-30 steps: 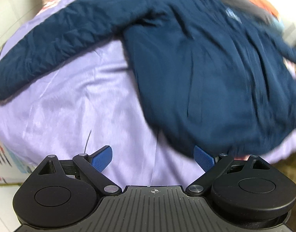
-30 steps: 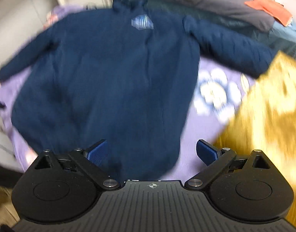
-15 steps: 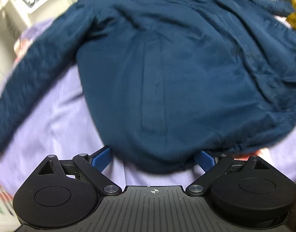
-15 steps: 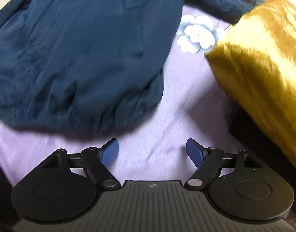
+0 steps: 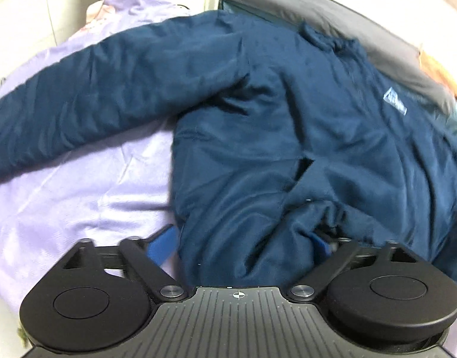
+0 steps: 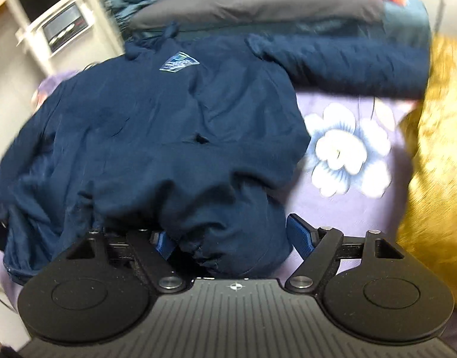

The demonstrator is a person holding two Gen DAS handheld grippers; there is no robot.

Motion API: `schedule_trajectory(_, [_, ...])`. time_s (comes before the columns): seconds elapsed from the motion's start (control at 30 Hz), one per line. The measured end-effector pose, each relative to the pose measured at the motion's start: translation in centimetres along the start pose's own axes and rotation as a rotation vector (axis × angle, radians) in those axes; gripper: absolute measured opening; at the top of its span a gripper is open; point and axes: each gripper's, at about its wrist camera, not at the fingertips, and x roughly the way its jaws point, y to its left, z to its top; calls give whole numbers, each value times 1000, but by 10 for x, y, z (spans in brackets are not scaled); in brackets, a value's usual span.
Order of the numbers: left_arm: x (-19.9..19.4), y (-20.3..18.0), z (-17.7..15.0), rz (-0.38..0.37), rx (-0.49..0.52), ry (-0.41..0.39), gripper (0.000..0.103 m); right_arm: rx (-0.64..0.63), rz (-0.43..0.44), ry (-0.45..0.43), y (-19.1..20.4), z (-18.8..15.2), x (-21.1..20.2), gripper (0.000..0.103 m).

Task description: Fold large clothes

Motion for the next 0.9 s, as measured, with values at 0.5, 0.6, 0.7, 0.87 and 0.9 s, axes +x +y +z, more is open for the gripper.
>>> schedule_trajectory(0.5, [-116, 11, 25, -226, -89, 72, 83, 147, 88, -17, 4, 19, -97, 19])
schedule_trajectory(0.6, [-136, 14, 11, -252, -51, 135, 83, 170, 103, -2, 1, 20, -139, 19])
schedule_trajectory(0.7, [-119, 9, -17, -147, 36, 188, 102, 156, 100, 31, 1, 17, -176, 19])
schedule_trajectory(0.87, [-58, -5, -67, -43, 156, 337, 103, -88, -74, 153, 18, -5, -146, 34])
schedule_trajectory(0.9, [-52, -5, -76, -25, 191, 354, 103, -148, -127, 184, 23, -13, -128, 37])
